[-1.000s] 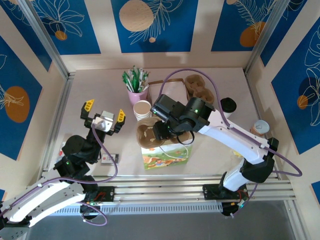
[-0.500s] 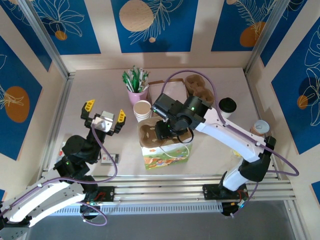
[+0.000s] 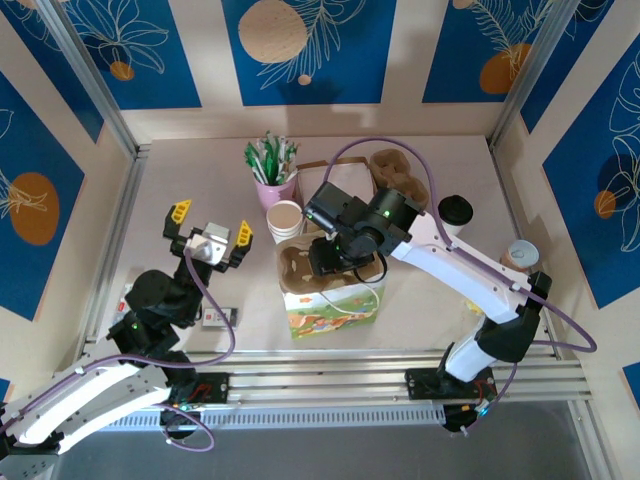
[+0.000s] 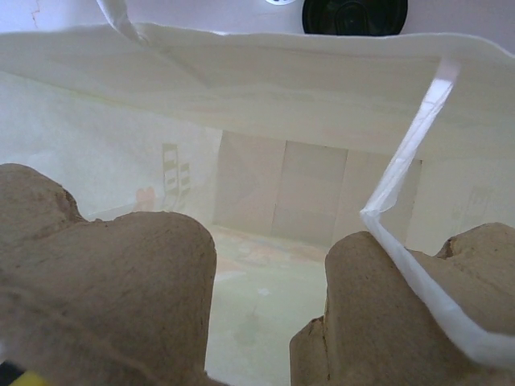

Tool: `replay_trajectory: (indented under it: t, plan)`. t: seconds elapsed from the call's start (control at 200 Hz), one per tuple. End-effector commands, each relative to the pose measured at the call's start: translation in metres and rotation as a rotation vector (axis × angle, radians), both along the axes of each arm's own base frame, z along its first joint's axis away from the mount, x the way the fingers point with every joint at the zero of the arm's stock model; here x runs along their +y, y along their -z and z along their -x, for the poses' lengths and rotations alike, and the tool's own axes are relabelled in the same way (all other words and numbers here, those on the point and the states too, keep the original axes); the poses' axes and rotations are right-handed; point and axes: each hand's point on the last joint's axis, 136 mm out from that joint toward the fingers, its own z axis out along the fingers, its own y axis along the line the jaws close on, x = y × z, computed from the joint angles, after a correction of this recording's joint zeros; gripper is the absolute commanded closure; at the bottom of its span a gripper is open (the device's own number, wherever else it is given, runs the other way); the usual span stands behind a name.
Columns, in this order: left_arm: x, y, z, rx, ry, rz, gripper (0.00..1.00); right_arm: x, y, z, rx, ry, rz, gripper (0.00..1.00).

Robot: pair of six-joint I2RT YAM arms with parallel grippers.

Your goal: Pack the takeout coffee

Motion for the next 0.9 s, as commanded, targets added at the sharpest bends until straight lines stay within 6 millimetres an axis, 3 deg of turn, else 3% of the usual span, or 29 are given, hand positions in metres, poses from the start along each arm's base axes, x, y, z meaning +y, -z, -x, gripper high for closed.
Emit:
replay_trajectory:
  t: [0.0, 0.445, 0.895]
  plan:
    - [0.003, -0.009, 0.002, -0.018, 0.008, 0.033, 0.01, -0.004, -0.011, -0.001, -0.011, 0.023, -0.026, 0.54]
    - [0.001, -0.007, 0.002, -0.015, 0.015, 0.03, 0.01, -0.011, -0.035, -0.007, -0.083, 0.048, -0.079, 0.54]
    - [0.0, -0.006, 0.002, -0.012, 0.015, 0.025, 0.01, -0.008, -0.007, -0.015, -0.059, 0.05, 0.007, 0.53]
